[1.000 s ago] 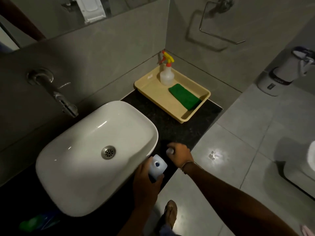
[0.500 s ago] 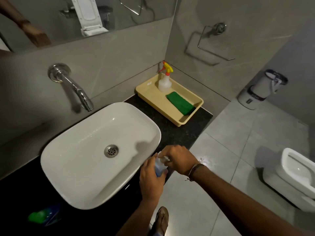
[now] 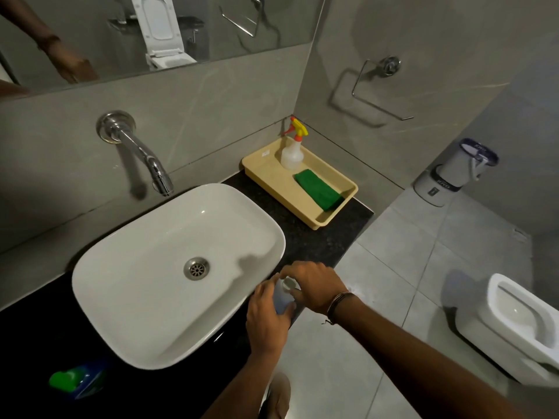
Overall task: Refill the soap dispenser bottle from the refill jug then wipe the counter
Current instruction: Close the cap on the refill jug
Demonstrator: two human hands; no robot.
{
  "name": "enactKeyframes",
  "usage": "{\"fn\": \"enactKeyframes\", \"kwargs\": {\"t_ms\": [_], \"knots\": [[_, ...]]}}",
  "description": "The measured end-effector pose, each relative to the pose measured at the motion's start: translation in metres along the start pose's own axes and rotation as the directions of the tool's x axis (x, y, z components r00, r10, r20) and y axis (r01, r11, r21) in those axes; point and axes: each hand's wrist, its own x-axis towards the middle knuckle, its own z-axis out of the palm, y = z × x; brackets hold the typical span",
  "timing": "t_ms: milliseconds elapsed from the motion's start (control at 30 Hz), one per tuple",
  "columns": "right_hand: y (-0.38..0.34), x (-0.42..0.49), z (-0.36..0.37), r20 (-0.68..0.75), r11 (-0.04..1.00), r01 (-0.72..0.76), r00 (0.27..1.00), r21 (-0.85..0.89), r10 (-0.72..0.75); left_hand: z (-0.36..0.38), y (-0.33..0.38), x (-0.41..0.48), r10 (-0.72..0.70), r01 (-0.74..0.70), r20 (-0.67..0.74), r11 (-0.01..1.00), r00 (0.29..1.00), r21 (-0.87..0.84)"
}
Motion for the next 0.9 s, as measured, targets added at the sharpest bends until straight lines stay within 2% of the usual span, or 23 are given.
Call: {"fn": "enactKeyframes", "kwargs": {"t_ms": [33,100,167,233,367,467,533,667,767,833,900], "knots": [[0.0,0.0,0.0,0.0,0.998,-0.043,0.999,-0.043,0.043,0.0,0.001,0.0,0.011,-0.011,0.0,1.0,1.0,-0.002],[0.003,0.001,-0.001,0.001,0.997,-0.078,0.997,-0.018,0.078,-0.001,0.002,0.0,0.017,-0.017,0.003,1.0,1.0,-0.012],[0.005,0.002,-0.002,0.016,1.0,-0.004,1.0,0.026,0.003,-0.001,0.003,0.0,0.004,-0.004,0.005,1.0,1.0,-0.013],[0.002,0.002,0.0,0.031,0.998,0.056,0.998,-0.004,-0.055,-0.001,0.003,-0.001,-0.022,0.022,0.01,1.0,1.0,-0.01],[0.002,0.007,0.001,0.001,0.999,-0.043,0.999,-0.005,0.043,-0.001,0.004,-0.002,-0.011,0.011,0.007,1.0,1.0,-0.007],[0.008,0.006,0.004,0.028,0.999,0.034,0.999,0.001,-0.034,-0.001,0.004,-0.001,-0.007,0.007,0.004,1.0,1.0,-0.005],[0.01,0.004,0.013,0.001,1.0,0.027,1.0,0.01,-0.027,0.0,0.005,-0.001,-0.004,0.004,0.002,1.0,1.0,-0.003],[0.014,0.002,0.032,-0.06,0.992,-0.058,0.996,0.112,0.065,0.0,0.006,0.0,0.013,-0.013,0.006,1.0,1.0,-0.018],[0.025,0.001,0.033,-0.042,0.962,-0.046,0.997,0.268,0.059,-0.001,0.004,-0.001,0.029,-0.029,-0.002,1.0,1.0,0.005],[0.041,-0.004,0.036,-0.038,0.891,-0.046,0.997,0.452,0.071,-0.001,0.003,-0.001,0.044,-0.044,-0.002,0.999,0.999,0.024],[0.06,-0.01,0.05,-0.04,0.804,-0.097,0.988,0.587,0.148,0.0,0.002,0.0,0.039,-0.039,-0.004,0.999,0.999,0.019]]}}
